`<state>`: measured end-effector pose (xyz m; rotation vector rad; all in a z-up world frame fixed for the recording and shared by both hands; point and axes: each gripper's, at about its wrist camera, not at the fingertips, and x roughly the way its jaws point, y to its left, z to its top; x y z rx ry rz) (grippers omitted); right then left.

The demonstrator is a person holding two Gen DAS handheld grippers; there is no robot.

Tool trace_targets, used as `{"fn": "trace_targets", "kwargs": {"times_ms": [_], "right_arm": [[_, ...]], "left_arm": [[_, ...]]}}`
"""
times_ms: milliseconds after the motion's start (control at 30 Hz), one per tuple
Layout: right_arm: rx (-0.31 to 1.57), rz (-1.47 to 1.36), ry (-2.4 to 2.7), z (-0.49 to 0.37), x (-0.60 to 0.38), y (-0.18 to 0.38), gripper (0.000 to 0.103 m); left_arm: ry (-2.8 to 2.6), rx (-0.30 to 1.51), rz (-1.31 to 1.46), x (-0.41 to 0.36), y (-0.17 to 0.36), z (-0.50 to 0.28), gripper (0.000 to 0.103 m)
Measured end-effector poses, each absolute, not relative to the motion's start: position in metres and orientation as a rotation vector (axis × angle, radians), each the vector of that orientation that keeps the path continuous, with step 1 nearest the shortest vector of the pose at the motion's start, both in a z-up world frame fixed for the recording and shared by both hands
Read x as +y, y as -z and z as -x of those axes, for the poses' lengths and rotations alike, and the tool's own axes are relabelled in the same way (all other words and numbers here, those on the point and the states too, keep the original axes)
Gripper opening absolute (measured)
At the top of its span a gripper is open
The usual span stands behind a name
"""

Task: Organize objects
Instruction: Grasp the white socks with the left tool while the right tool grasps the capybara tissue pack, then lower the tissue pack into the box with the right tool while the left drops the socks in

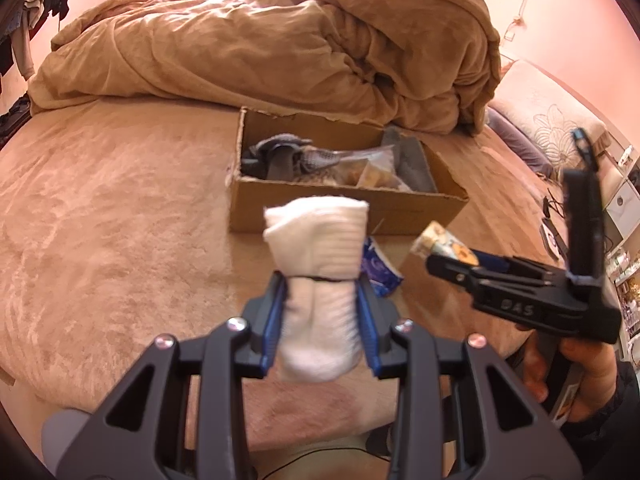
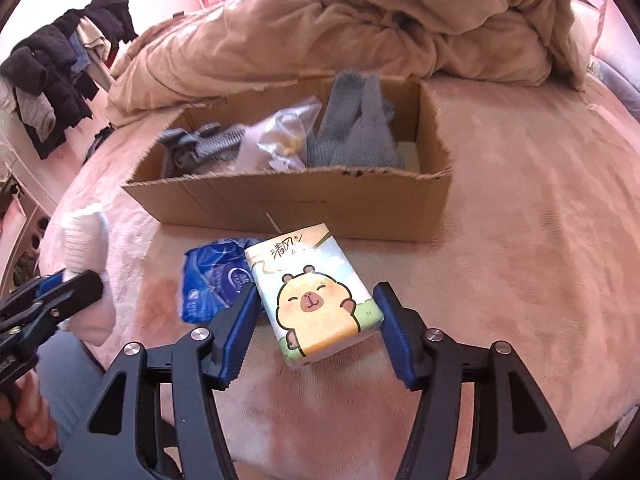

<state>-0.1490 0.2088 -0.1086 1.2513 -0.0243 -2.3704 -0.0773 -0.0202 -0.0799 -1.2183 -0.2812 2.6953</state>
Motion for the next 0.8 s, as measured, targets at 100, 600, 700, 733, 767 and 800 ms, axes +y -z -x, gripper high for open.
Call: {"fn": "trace_targets", "kwargs": {"times_ms": [100, 600, 700, 733, 767, 800], "right_arm": [[-0.039, -1.217, 2.387, 0.139, 0.219, 0.093, 0.062], [-0.123, -1.061, 2.488, 0.137, 0.244, 0.018, 0.062], [-0.138, -1.043, 2.513, 0.144, 0.248, 0.006, 0.062], [-0.143, -1.03, 2.526, 0.147, 0.249, -0.001, 0.062], [-0.151, -1.014, 2.537, 0.15, 0.25, -0.006, 0.062], [-0.156, -1.001, 2.546, 0.152, 0.251, -0.011, 0.062]], "left_arm": [[-2.706, -0.284, 1.209, -0.018, 0.072, 0.075, 0.035], [-2.744, -0.278, 1.121, -0.007, 0.016, 0.093, 0.035], [-2.776, -0.266, 1.067, -0.01, -0.003, 0.099, 0.035], [-2.779, -0.266, 1.054, -0.012, -0.008, 0.102, 0.035], [-2.782, -0.264, 1.042, -0.013, -0.013, 0.106, 0.035], [-2.784, -0.259, 1.035, -0.015, -0.015, 0.112, 0.035]]}}
